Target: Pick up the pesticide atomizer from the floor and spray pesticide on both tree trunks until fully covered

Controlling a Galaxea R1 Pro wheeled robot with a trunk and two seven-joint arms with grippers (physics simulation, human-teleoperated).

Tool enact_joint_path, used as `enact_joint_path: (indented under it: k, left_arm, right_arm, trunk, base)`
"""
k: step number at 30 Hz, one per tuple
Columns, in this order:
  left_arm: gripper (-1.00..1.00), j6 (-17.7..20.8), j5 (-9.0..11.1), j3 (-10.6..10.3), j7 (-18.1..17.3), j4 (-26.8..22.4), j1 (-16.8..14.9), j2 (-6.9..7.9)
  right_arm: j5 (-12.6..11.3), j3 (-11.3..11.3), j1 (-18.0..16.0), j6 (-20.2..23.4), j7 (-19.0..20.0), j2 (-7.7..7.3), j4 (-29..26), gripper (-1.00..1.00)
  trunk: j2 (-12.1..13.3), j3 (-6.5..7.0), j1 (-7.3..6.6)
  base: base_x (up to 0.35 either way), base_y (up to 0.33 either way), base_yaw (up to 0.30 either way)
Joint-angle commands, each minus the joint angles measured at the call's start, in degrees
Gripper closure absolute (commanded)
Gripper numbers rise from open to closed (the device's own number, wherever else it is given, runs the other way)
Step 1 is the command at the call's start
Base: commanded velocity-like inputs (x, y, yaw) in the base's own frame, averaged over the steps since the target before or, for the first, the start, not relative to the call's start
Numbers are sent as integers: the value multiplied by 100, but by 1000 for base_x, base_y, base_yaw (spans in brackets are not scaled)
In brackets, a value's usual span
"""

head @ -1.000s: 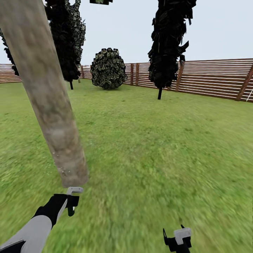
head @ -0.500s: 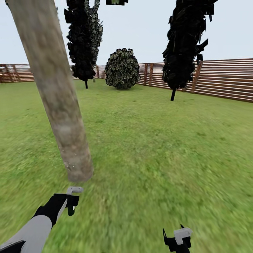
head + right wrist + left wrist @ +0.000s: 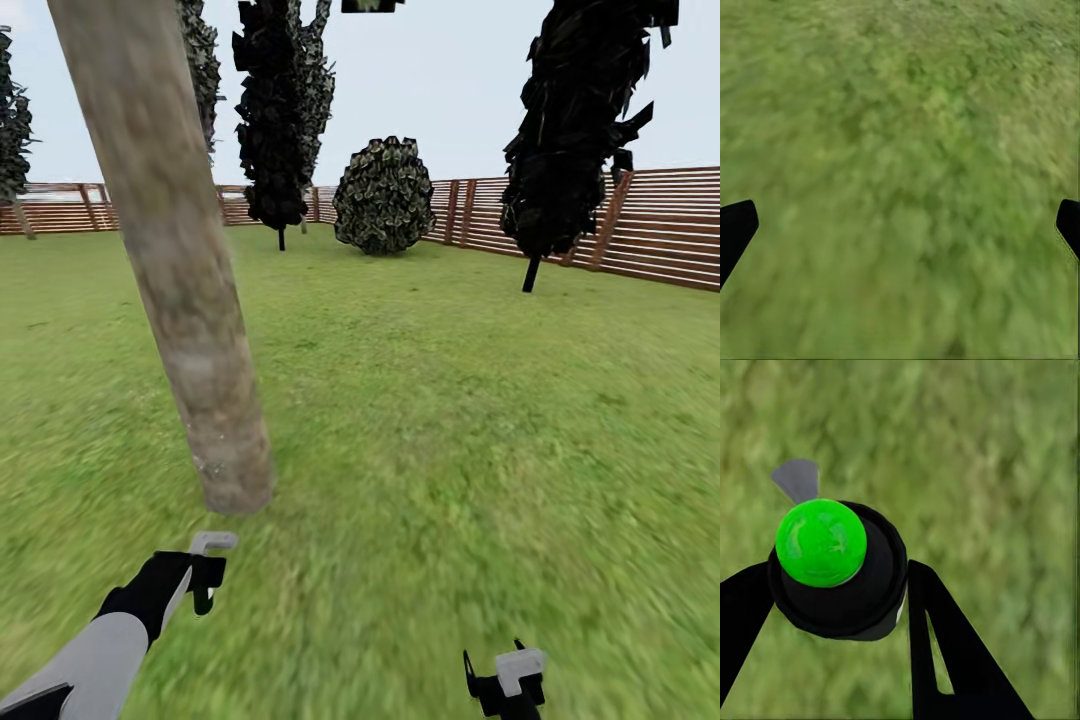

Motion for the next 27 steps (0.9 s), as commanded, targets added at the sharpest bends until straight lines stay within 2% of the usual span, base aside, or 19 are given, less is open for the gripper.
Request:
enact_joint_path:
  k: [1,10,15,20,24,27]
  left_arm:
    - [100,25,-60,46,-53,-10,-3,-9]
    - [100,18,-60,45,-55,-3,-3,-20]
    - [100,9,-60,46,-57,-24,-3,-17]
    - [100,-13,-65,-5,-110,-74,-27,-28]
    - [100,43,-83,-26,-359,-91,-155,13]
    - [100,71,-106,-32,-430,-86,-395,-5]
  right_arm:
    - [63,-27,-4,-13,-35,0,7,-100]
    - [62,-27,-3,-15,-35,1,7,-100]
    - [62,-27,-3,-13,-35,2,7,-100]
    - [62,-32,-3,-16,-35,-1,7,-100]
    - [62,-35,-3,-15,-35,-1,7,-100]
    - [62,-36,-3,-16,-35,-1,7,-100]
  trunk:
    - [-2,-5,1]
    - [-2,-5,1]
    - [-2,-5,1]
    - [-2,-5,1]
    - [-2,-5,1]
    - [-2,-5,1]
  base:
    - [238,-187,16]
    - [241,-184,13]
    - [213,-144,209]
    - [33,-15,274]
    - [2,-1,221]
    - [0,0,55]
